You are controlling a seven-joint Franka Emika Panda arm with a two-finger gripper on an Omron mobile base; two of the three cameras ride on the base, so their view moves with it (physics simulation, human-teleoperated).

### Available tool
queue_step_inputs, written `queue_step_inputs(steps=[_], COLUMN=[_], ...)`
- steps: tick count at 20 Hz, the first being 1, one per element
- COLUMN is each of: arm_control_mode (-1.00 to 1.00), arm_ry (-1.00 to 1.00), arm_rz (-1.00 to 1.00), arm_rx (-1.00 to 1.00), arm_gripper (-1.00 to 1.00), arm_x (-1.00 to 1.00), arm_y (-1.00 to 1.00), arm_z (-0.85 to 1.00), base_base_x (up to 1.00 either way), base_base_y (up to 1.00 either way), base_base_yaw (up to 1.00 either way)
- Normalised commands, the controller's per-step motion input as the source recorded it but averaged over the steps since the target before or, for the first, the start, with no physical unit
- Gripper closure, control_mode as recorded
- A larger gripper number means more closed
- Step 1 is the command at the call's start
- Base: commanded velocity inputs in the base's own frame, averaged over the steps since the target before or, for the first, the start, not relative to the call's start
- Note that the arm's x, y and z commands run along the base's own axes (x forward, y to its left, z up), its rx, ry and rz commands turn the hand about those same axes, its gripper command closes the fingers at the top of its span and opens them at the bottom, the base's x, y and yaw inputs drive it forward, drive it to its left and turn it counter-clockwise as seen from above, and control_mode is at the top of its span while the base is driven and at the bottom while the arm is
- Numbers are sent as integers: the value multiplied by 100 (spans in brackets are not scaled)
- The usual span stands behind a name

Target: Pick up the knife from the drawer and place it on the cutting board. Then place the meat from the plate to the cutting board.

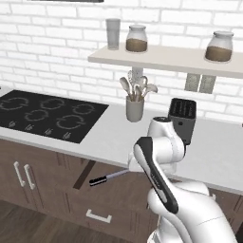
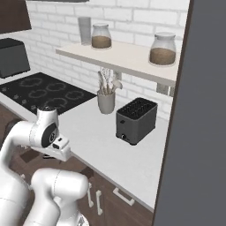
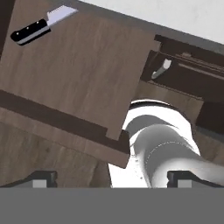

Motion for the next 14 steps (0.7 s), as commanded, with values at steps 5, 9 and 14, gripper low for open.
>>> queue_step_inputs(steps=[5,9,14], arm_control_mode=[-100,-100,-100], arm_ry=[8,12,18], arm_rz=[-26,-14,-4], arm_rx=[1,0,0], arm_gripper=[-100,-100,-100], arm_x=[0,14,41], arm_y=[81,58,50], arm_z=[-38,-21,-26], base_base_x=[0,0,0], base_base_y=[0,0,0], base_base_yaw=[0,0,0])
